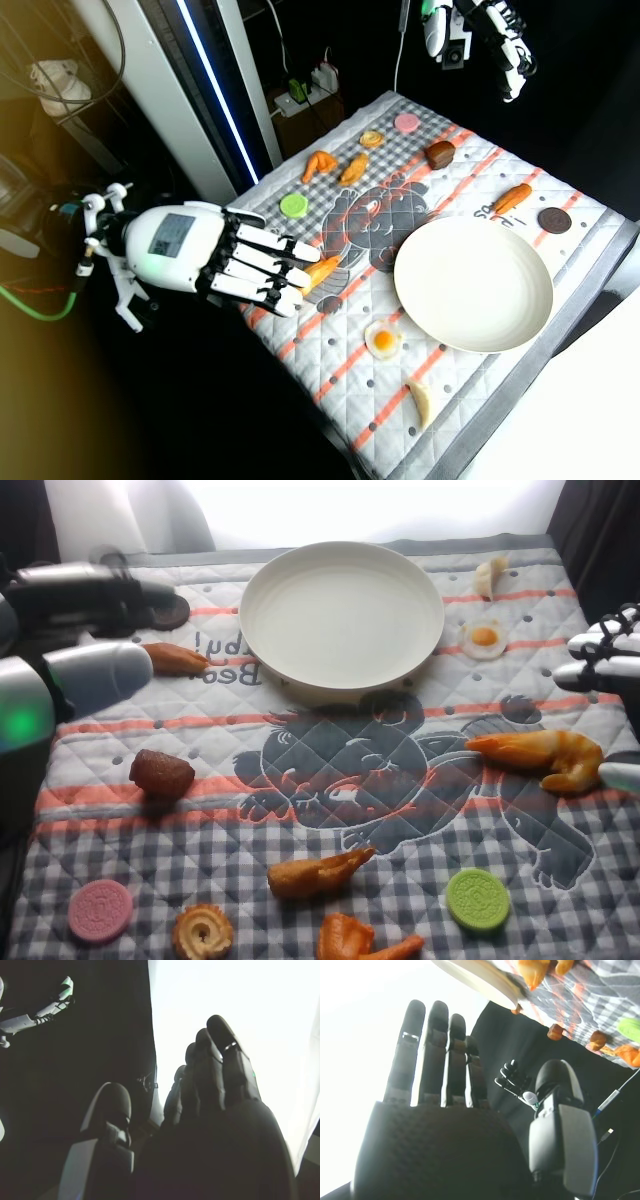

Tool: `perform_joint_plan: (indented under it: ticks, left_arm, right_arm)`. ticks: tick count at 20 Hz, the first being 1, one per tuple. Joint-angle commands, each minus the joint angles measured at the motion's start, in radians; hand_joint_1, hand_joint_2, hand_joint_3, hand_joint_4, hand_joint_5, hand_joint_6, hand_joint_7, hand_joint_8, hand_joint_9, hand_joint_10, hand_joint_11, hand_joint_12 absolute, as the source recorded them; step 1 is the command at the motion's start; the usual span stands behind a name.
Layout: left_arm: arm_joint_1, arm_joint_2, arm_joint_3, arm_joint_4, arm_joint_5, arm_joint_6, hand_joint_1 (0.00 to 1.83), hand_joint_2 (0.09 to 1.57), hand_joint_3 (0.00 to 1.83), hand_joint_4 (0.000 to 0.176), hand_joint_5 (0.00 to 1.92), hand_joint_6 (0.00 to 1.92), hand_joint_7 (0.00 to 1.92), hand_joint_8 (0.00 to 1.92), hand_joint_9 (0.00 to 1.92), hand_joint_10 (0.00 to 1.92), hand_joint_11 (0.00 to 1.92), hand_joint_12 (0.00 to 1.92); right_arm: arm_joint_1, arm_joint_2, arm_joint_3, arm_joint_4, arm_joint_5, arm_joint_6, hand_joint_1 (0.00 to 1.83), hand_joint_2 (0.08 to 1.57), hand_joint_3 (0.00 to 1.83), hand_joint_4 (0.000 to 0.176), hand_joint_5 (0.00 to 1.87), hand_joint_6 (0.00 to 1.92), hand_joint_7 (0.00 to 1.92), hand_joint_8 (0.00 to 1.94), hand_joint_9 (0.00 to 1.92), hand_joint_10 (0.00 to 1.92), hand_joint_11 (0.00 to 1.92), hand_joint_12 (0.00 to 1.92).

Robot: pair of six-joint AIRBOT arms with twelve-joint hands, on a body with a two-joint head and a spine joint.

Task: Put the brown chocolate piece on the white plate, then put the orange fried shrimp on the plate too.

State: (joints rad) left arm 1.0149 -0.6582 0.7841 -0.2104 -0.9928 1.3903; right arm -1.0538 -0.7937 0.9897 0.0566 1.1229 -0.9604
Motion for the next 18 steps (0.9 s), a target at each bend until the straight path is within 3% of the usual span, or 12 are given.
perform_joint_plan:
  ticks: [1, 3, 5, 6, 7, 10, 12, 15, 16, 18]
  left_arm:
    - [-0.005, 0.002, 0.000, -0.001, -0.115, -0.008, 0.35, 1.25, 0.00, 0.102, 0.57, 0.00, 0.58, 0.00, 0.56, 0.01, 0.03, 0.91]
    - [-0.005, 0.002, 0.001, 0.003, -0.094, -0.008, 0.33, 1.25, 0.00, 0.117, 0.55, 0.00, 0.59, 0.01, 0.58, 0.01, 0.06, 0.93]
    - [-0.005, 0.004, 0.007, 0.002, -0.050, 0.007, 0.50, 1.15, 0.00, 0.112, 0.52, 0.00, 0.56, 0.00, 0.55, 0.00, 0.05, 0.90]
    - [-0.008, 0.004, 0.003, -0.014, -0.031, 0.050, 0.51, 1.12, 0.00, 0.122, 0.48, 0.00, 0.53, 0.00, 0.51, 0.00, 0.04, 0.89]
    - [-0.011, 0.004, -0.001, -0.034, -0.011, 0.094, 0.59, 1.02, 0.00, 0.157, 0.39, 0.00, 0.47, 0.00, 0.45, 0.00, 0.01, 0.87]
    - [-0.013, -0.001, -0.003, -0.089, 0.038, 0.184, 0.65, 0.86, 0.00, 0.175, 0.20, 0.00, 0.34, 0.00, 0.39, 0.00, 0.02, 0.85]
    - [-0.028, -0.017, -0.004, -0.161, 0.077, 0.325, 0.56, 0.88, 0.00, 0.176, 0.18, 0.00, 0.35, 0.00, 0.41, 0.00, 0.04, 0.92]
    - [-0.068, -0.063, -0.006, -0.271, 0.122, 0.588, 0.69, 0.84, 0.00, 0.176, 0.18, 0.00, 0.38, 0.01, 0.43, 0.01, 0.00, 0.95]
    - [-0.085, -0.090, -0.008, -0.314, 0.144, 0.735, 0.69, 0.84, 0.00, 0.174, 0.24, 0.01, 0.47, 0.01, 0.54, 0.03, 0.00, 1.03]
    - [-0.098, -0.118, -0.008, -0.349, 0.164, 0.860, 0.70, 0.84, 0.00, 0.176, 0.28, 0.00, 0.53, 0.01, 0.58, 0.03, 0.00, 1.02]
  right_arm:
    - [0.011, 0.003, 0.005, 0.015, 0.116, 0.002, 0.45, 1.29, 0.02, 0.000, 0.54, 0.01, 0.41, 0.01, 0.39, 0.02, 0.19, 0.57]
    - [0.011, 0.003, 0.006, 0.014, 0.115, 0.002, 0.44, 1.29, 0.01, 0.000, 0.53, 0.01, 0.41, 0.01, 0.40, 0.02, 0.20, 0.57]
    - [0.011, 0.003, 0.006, 0.014, 0.114, 0.002, 0.42, 1.30, 0.01, 0.000, 0.52, 0.00, 0.41, 0.00, 0.40, 0.01, 0.20, 0.57]
    - [0.011, 0.003, 0.006, 0.014, 0.113, 0.002, 0.42, 1.30, 0.01, 0.000, 0.53, 0.00, 0.41, 0.00, 0.41, 0.01, 0.21, 0.56]
    - [0.011, 0.003, 0.006, 0.013, 0.112, 0.002, 0.43, 1.31, 0.01, 0.000, 0.52, 0.00, 0.41, 0.00, 0.41, 0.01, 0.20, 0.56]
    - [0.011, 0.002, 0.005, 0.012, 0.113, 0.002, 0.42, 1.31, 0.00, 0.000, 0.53, 0.00, 0.42, 0.00, 0.42, 0.01, 0.21, 0.56]
    - [0.015, 0.002, 0.004, 0.008, 0.113, 0.002, 0.43, 1.31, 0.00, 0.000, 0.53, 0.00, 0.42, 0.00, 0.42, 0.01, 0.21, 0.55]
    - [0.018, 0.002, 0.003, 0.002, 0.113, 0.002, 0.43, 1.31, 0.00, 0.000, 0.53, 0.00, 0.42, 0.00, 0.43, 0.01, 0.24, 0.56]
    - [0.019, 0.002, 0.003, -0.003, 0.113, 0.002, 0.42, 1.32, 0.00, 0.000, 0.53, 0.00, 0.41, 0.00, 0.43, 0.00, 0.23, 0.55]
    - [0.019, 0.002, 0.003, -0.004, 0.113, 0.002, 0.42, 1.32, 0.00, 0.000, 0.53, 0.00, 0.42, 0.00, 0.43, 0.00, 0.24, 0.55]
